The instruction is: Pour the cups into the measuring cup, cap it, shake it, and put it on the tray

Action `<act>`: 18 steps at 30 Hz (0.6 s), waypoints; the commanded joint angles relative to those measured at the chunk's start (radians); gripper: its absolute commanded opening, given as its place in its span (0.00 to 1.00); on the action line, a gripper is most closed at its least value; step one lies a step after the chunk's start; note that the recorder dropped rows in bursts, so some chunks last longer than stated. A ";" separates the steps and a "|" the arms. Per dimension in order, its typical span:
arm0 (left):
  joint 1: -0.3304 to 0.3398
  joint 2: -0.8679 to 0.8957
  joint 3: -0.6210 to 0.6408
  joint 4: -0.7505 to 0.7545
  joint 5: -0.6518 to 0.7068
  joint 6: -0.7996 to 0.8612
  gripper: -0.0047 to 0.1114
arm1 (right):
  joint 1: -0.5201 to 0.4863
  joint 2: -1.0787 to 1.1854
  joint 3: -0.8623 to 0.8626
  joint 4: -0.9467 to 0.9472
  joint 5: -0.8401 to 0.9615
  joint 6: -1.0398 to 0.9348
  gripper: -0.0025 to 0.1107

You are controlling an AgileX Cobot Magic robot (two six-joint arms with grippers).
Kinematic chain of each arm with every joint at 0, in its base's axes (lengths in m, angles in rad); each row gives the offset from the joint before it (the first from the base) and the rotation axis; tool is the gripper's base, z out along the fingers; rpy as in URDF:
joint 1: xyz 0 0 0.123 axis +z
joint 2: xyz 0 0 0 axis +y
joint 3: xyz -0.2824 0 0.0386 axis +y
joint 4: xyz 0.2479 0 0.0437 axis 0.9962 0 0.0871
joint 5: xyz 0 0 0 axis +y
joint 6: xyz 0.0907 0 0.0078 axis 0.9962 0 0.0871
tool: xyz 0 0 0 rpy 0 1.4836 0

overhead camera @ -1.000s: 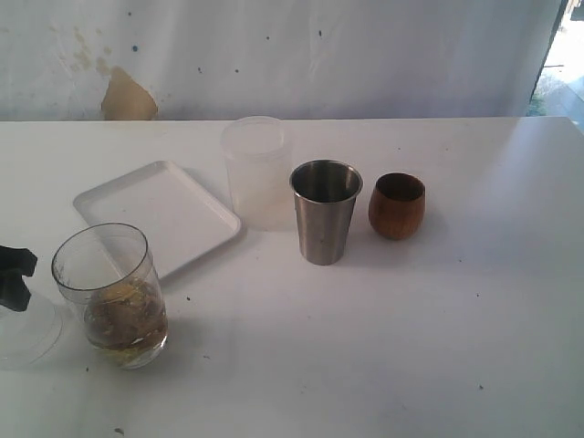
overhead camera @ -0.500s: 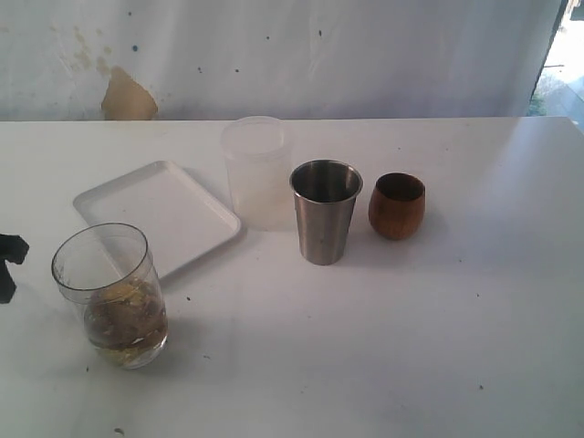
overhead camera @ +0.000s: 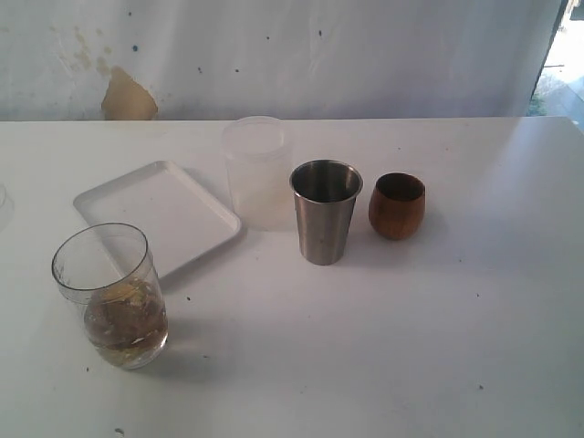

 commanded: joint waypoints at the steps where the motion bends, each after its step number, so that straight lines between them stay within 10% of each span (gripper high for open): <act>1: -0.017 -0.046 -0.027 -0.117 0.016 0.005 0.04 | 0.004 -0.004 0.007 0.000 -0.008 0.004 0.02; 11: -0.352 -0.043 -0.027 -0.098 0.016 -0.108 0.04 | 0.004 -0.004 0.007 0.000 -0.008 0.004 0.02; 18: -0.414 -0.015 -0.028 -0.004 0.016 -0.164 0.04 | 0.004 -0.004 0.007 0.000 -0.008 0.004 0.02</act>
